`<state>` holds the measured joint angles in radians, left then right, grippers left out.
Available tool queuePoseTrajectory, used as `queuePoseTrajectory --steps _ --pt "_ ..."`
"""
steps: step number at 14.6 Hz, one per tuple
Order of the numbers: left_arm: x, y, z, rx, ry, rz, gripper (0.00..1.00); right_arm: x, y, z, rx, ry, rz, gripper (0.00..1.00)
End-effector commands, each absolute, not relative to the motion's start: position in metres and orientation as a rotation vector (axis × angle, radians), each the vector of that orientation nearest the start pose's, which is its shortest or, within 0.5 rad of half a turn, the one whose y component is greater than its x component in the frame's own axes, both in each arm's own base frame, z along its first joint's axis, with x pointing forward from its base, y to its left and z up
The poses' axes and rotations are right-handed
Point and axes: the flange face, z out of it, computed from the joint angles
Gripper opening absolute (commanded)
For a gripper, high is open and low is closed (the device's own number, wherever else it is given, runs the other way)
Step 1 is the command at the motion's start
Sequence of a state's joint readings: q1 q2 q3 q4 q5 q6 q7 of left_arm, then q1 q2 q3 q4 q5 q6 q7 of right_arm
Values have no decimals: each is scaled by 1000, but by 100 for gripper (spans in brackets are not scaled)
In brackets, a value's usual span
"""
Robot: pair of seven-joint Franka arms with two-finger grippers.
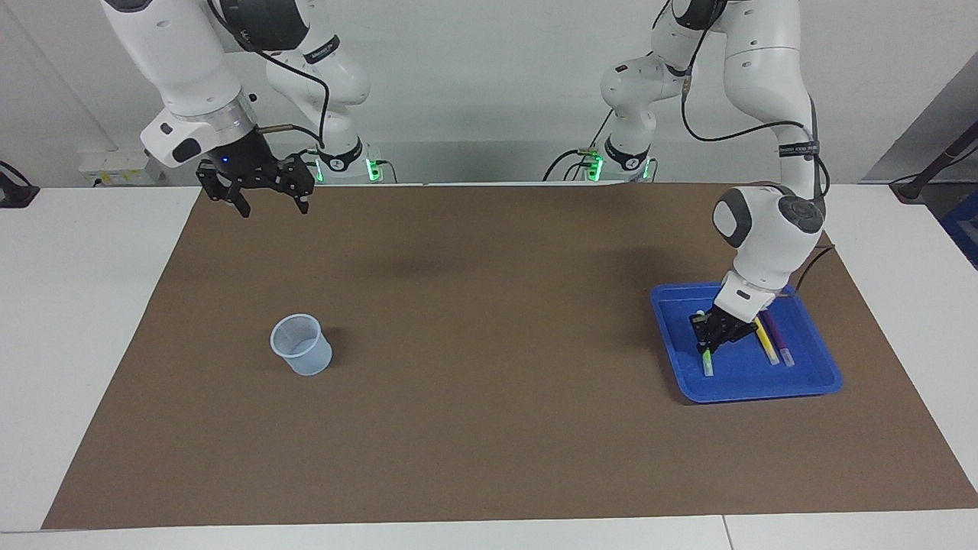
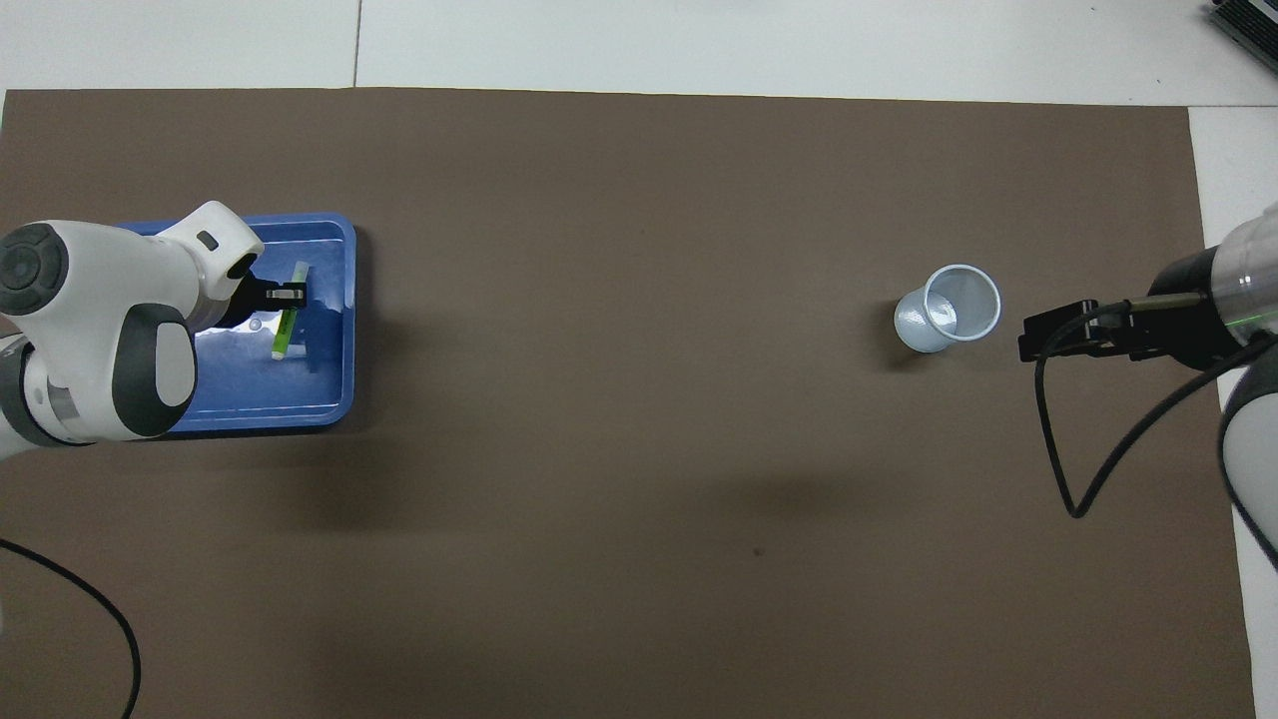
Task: Right arm passes pens to left for tray arrangement
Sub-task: 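Release the green pen in the tray beside the yellow pen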
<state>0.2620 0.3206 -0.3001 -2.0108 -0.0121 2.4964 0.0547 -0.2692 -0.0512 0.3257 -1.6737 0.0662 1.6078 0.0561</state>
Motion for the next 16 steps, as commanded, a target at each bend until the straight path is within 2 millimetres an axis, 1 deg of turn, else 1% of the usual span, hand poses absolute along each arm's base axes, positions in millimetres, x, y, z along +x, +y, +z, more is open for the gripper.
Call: queuePoseTrajectory --steps 1,3,4,5,6,7,12,13,15,16 --pt "604 -17 318 -3207 86 -251 0 535 42 607 -3105 27 26 100" --pt "604 -18 318 -3206 81 -253 1 535 41 607 -3105 29 26 100" --pt "603 -18 318 -3206 79 -255 9 535 42 607 -3105 27 26 100" --pt "603 -18 318 -3207 79 -253 30 535 41 607 -3106 29 26 100" --pt "603 -18 318 -3205 84 -253 46 535 41 607 -3105 29 26 100" --pt "601 -18 315 -3205 92 -243 54 535 41 607 -3106 27 26 100" --pt "599 -18 315 -3204 95 -240 55 535 42 607 -3105 27 26 100" --pt "599 -19 314 -3207 88 -231 58 535 41 607 -3105 29 26 100" --pt "601 -15 319 -3206 90 -224 100 535 42 607 -3105 27 26 100" --pt "603 -15 323 -3207 88 -222 100 535 41 607 -3105 29 26 100"
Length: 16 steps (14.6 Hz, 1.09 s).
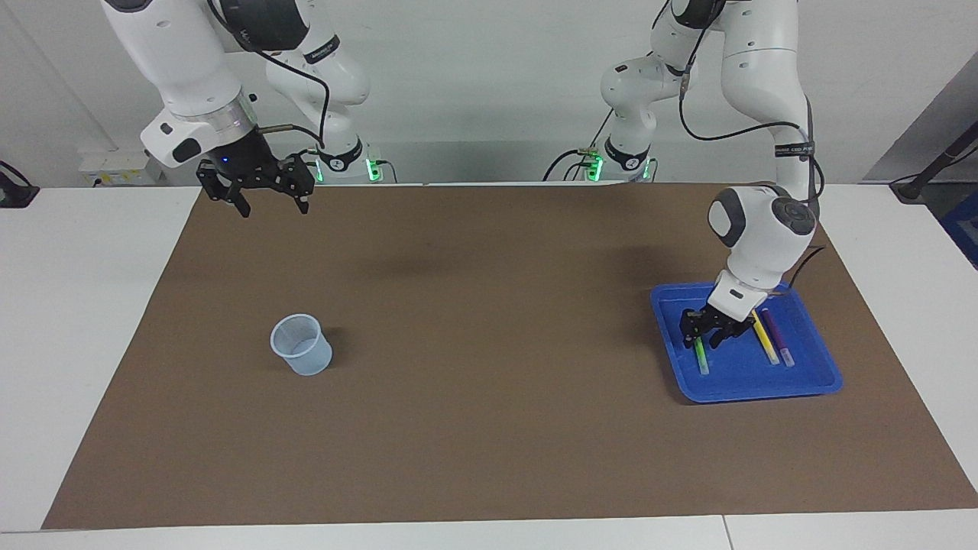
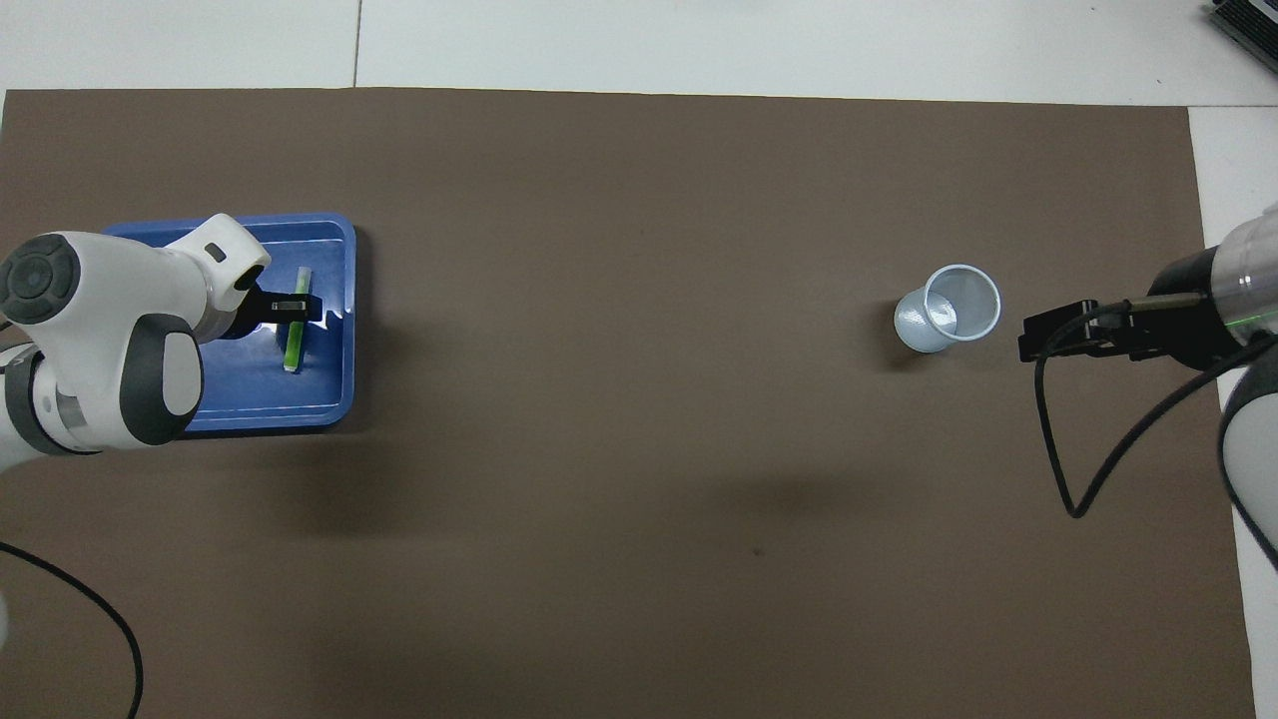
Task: Right arm passes pens to left for tray arrangement
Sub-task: 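Release the green pen in the tray beside the yellow pen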
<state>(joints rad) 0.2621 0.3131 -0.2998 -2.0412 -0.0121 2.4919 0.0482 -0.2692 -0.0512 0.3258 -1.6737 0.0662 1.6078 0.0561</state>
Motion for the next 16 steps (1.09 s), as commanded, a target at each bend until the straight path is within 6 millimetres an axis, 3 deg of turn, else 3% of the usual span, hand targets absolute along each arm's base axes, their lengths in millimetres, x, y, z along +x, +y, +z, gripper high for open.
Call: queuePoseTrajectory --steps 1,5,9,12,16 --pt "605 -17 330 -3205 93 -218 100 535 41 607 -3105 29 26 100" --pt "609 -27 371 -3184 119 -306 100 535 41 607 -3105 29 26 100" --pt "608 -27 384 -3174 131 -336 100 535 41 607 -3105 29 26 100" --pt "610 -24 407 -3162 118 -379 100 535 42 607 -3105 27 26 100" --pt "620 -21 457 -3180 104 -212 100 535 41 607 -3105 29 26 100"
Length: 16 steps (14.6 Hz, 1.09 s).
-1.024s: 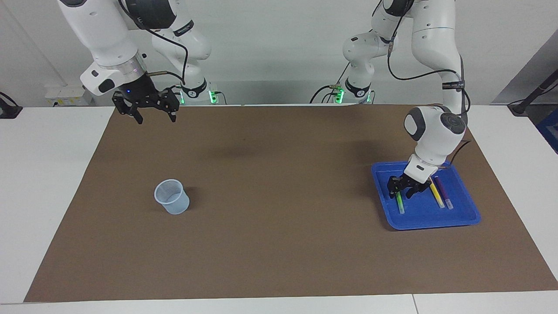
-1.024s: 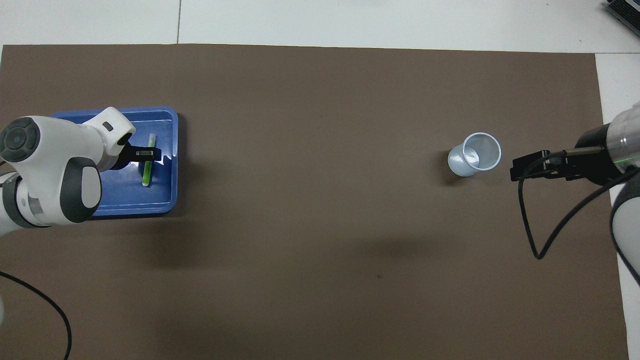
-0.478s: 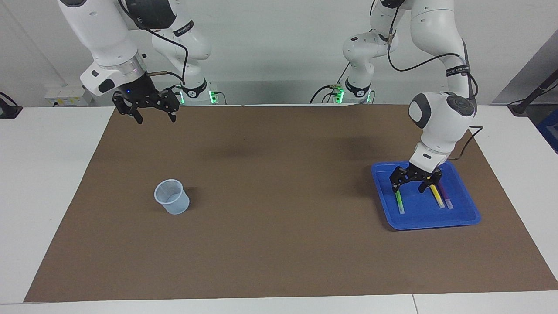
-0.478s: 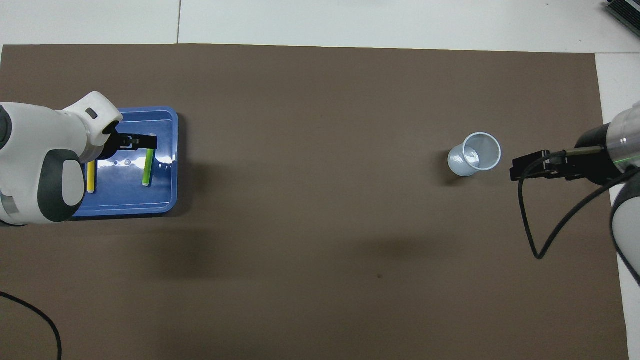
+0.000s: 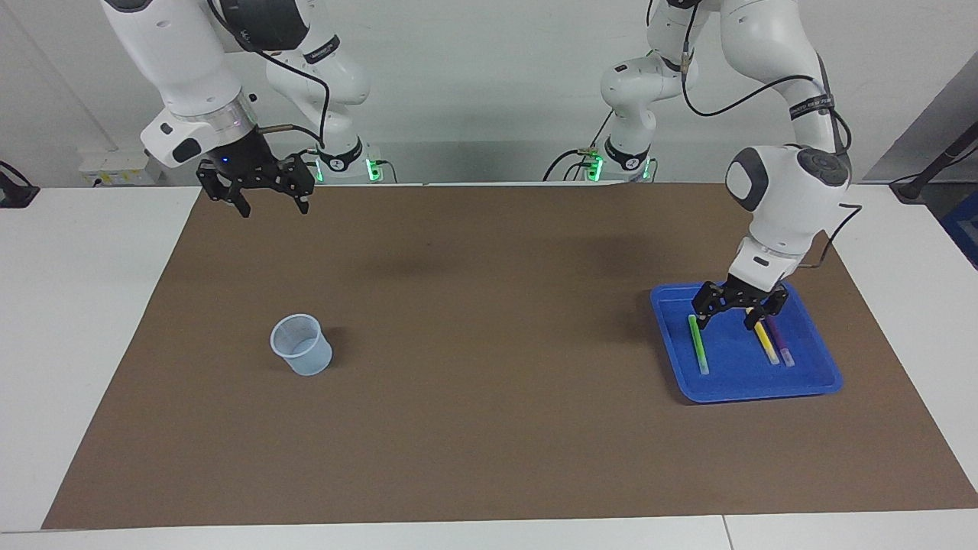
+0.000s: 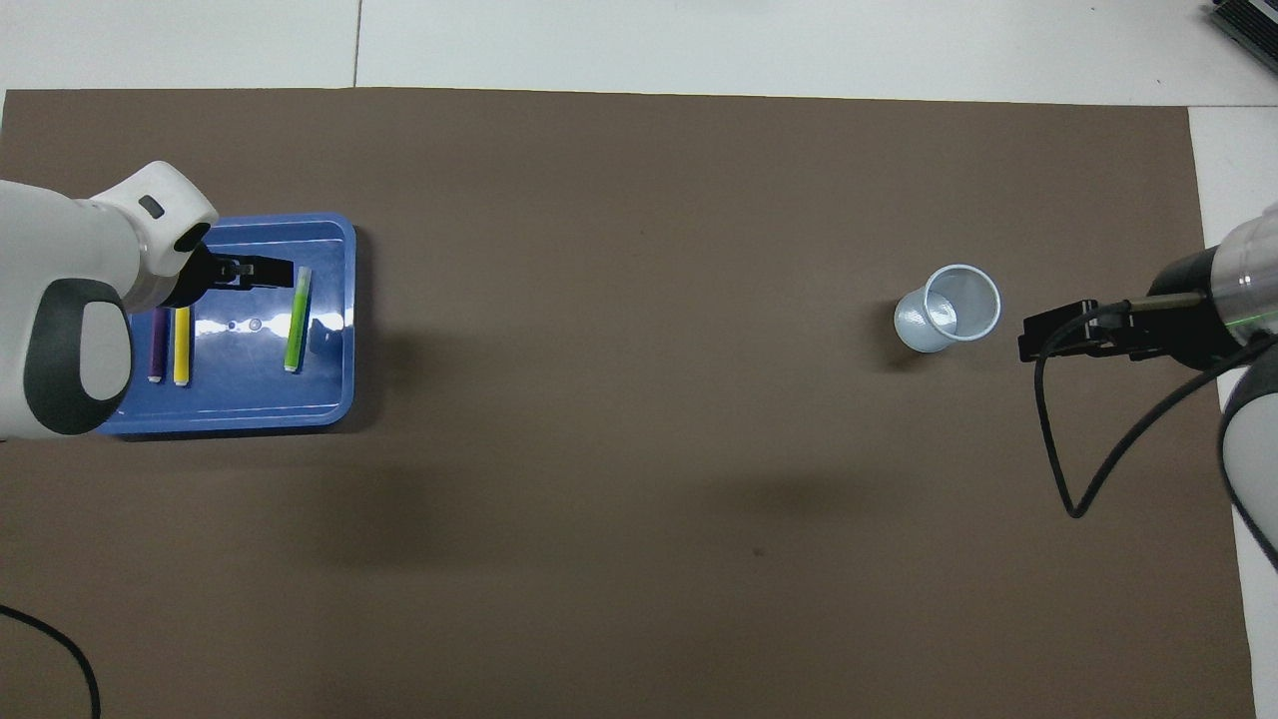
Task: Right arm passes pens to left for tray arrangement
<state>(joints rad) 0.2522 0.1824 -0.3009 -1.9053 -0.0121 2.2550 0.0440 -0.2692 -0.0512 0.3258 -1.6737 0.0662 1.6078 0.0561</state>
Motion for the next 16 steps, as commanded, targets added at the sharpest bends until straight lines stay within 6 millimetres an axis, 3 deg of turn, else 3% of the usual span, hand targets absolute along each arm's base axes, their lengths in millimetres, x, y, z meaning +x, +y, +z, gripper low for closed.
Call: queuePoseTrajectory --steps 1,6,10,16 --pt "619 -21 463 -3180 108 -190 100 535 42 607 -3105 27 26 100" --pt "618 -18 470 -3179 103 -177 100 535 42 607 -3105 27 26 100" --pt "619 -21 493 -3180 113 -147 100 535 42 607 -3105 27 26 100" --pt "616 -16 492 -3176 121 -106 100 535 42 607 -3105 27 26 100"
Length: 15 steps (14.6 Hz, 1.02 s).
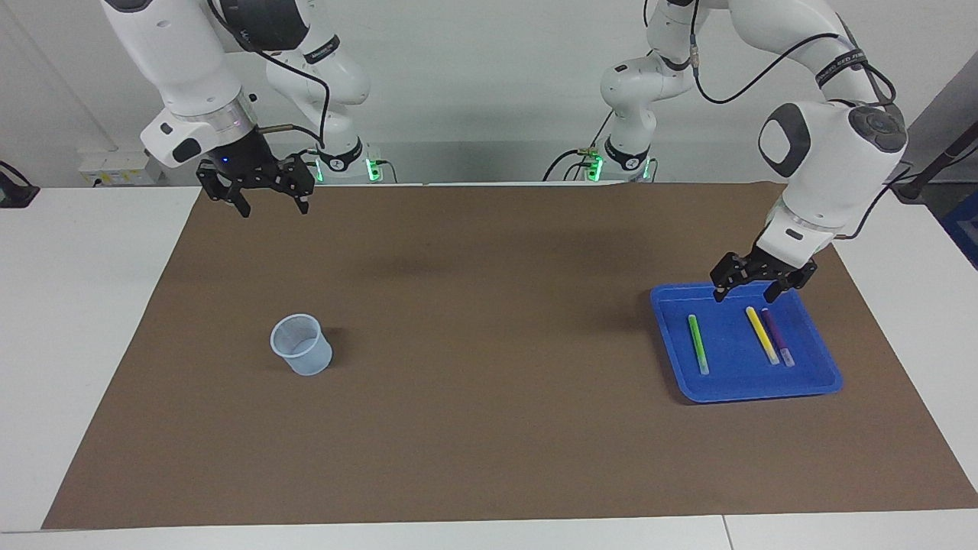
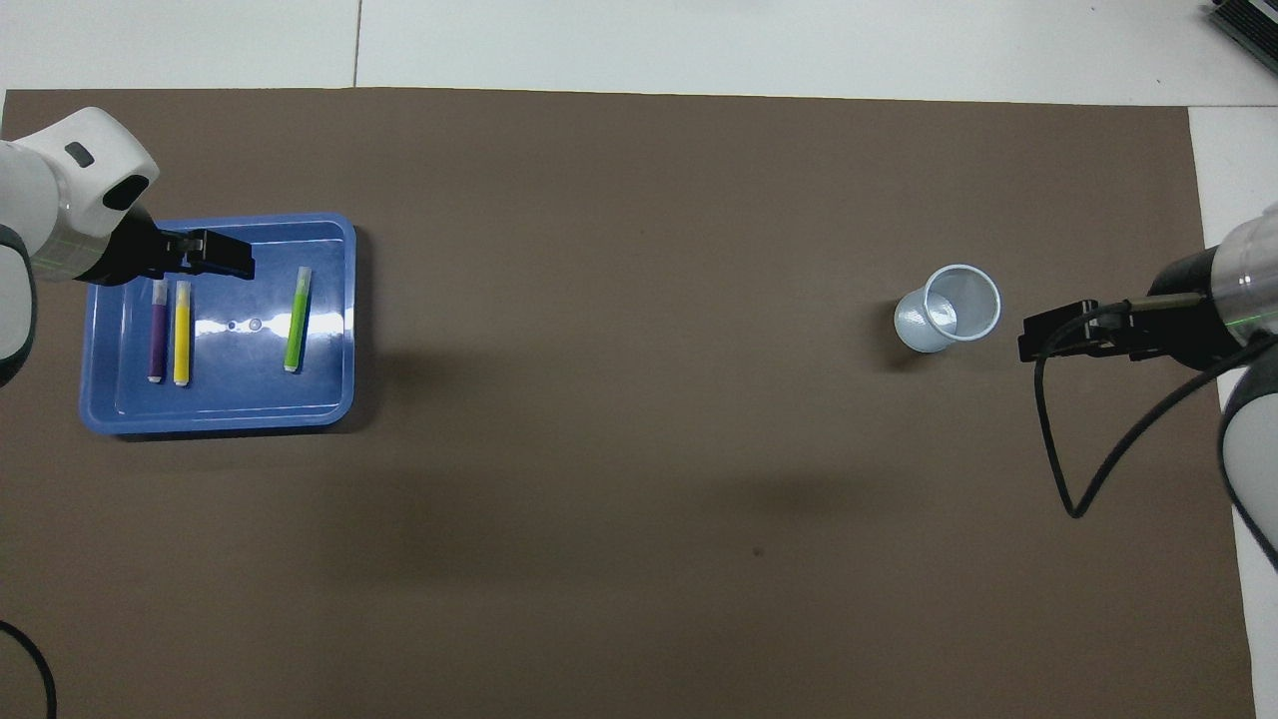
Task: Right arm passes pens to left for tray arrangement
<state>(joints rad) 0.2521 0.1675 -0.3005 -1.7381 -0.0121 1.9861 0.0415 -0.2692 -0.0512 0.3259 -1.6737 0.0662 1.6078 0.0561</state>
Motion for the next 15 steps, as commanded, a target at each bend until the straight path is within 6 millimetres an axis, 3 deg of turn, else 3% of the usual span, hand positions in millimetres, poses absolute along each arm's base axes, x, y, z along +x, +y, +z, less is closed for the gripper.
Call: queuePoseTrajectory --steps 1,7,12,15 --pt "616 -16 491 -3178 120 -99 100 535 41 607 -3106 27 26 100" --pt "608 -10 493 -3150 108 -12 100 535 42 607 -3105 27 26 100" --pt "592 -3 524 -3133 113 113 100 535 41 607 -3105 29 26 100" --pt "576 -2 547 -3125 228 109 100 535 42 607 -3105 27 26 100"
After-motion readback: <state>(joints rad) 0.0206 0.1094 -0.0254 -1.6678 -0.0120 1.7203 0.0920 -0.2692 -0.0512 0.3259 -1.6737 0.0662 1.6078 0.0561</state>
